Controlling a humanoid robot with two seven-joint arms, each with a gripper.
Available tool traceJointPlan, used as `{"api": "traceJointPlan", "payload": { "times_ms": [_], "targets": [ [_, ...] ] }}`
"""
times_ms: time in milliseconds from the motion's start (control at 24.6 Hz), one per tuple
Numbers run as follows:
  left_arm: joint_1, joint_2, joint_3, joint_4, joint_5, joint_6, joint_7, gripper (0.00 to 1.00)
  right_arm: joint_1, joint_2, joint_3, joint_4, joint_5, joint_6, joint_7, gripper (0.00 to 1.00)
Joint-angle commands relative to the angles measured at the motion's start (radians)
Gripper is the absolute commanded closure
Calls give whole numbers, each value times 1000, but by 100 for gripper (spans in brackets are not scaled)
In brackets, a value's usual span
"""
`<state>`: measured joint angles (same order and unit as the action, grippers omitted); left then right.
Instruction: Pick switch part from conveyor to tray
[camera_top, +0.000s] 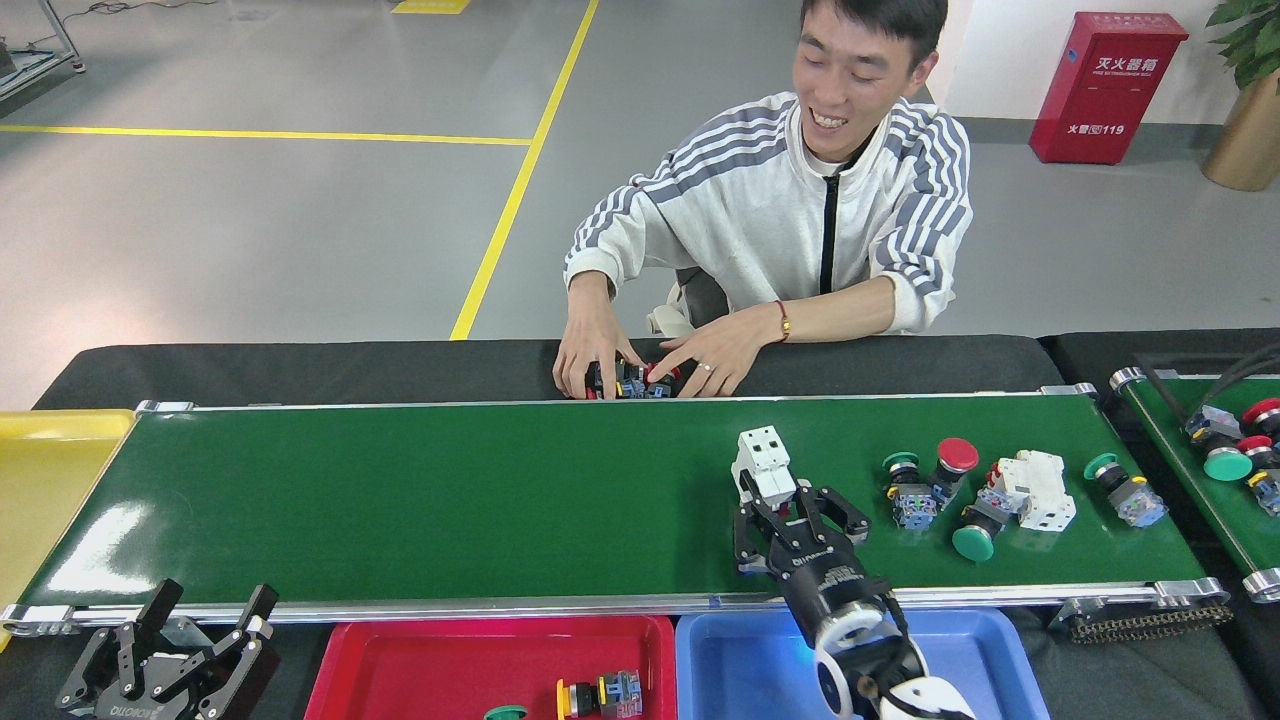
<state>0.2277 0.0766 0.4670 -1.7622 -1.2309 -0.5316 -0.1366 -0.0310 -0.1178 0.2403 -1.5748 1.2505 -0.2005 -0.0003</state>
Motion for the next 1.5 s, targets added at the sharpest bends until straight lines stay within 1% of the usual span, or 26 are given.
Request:
{"api": "traceJointPlan", "payload": {
  "times_ms": [0, 81, 122, 203, 285, 366, 407, 447, 488, 569, 610, 651, 691, 732, 773, 854, 935, 1017, 1098, 1139, 1301, 1464],
  "targets": [
    [-2, 5, 5, -13, -51, 30, 0, 0, 66, -45, -70, -83, -56, -253, -15, 95],
    [-1, 2, 2, -13, -145, 68, 3, 0, 143, -71, -154, -100, -97, -438, -15, 89],
    [-1, -1, 1, -13, -167, 79, 3, 0, 187, -75, -217, -99, -117, -563, -15, 72],
    [-2, -9, -1, -13, -167, 79, 2, 0, 244, -74, -292, -96, -128, -585, -15, 1],
    [-1, -11, -2, -13, -167, 74, 0, 0, 284, -72, -358, -93, -138, -585, -15, 0],
    [2, -14, -8, -13, -167, 71, 0, 0, 283, -60, -381, -91, -141, -585, -9, 0],
    [2, -20, -18, -13, -165, 70, 6, 0, 276, -40, -391, -91, -141, -585, -7, 0],
    [2, -29, -21, -13, -163, 70, 11, 0, 275, -8, -397, -91, -141, -585, -6, 0],
    [2, -35, -21, -13, -159, 70, 14, 0, 273, 33, -395, -96, -140, -542, -6, 1],
    [-7, -34, -21, -13, -160, 70, 31, 0, 267, 84, -388, -108, -128, -298, -6, 2],
    [-10, -21, -22, -13, -160, 68, 31, 0, 260, 93, -374, -113, -120, -212, -6, 3],
    [-11, -8, -19, -13, -160, 65, 31, 0, 246, 98, -325, -113, -94, -103, -6, 3],
    [-7, 21, -13, -13, -162, 55, 31, 0, 234, 101, -256, -113, -59, 31, -6, 4],
    [-7, 43, -10, -11, -163, 50, 31, 0, 227, 101, -214, -113, -42, 127, -6, 4],
    [-5, 60, -10, -10, -162, 50, 31, 0, 218, 99, -180, -113, -36, 196, -6, 4],
    [-5, 55, -7, -7, -160, 53, 31, 0, 192, 98, -99, -113, -28, 306, -4, 4],
    [-1, 45, -8, -11, -154, 51, 32, 0, 178, 99, -56, -113, -3, 352, -3, 5],
    [1, -3, -13, -13, -150, 48, 31, 0, 157, 102, -39, -106, 46, 405, 9, 5],
    [-2, -41, -18, -13, -148, 48, 26, 0, 134, 116, -10, -90, 64, 431, 34, 5],
    [-2, -49, -19, -13, -148, 50, 23, 0, 117, 127, 4, -80, 67, 444, 40, 5],
    [-2, -55, -22, -13, -148, 50, -6, 0, 36, 162, 53, -7, 86, 489, 46, 5],
    [-5, -55, -22, -13, -148, 50, -37, 0, 2, 199, 67, 50, 122, 495, 62, 5]
  ]
}}
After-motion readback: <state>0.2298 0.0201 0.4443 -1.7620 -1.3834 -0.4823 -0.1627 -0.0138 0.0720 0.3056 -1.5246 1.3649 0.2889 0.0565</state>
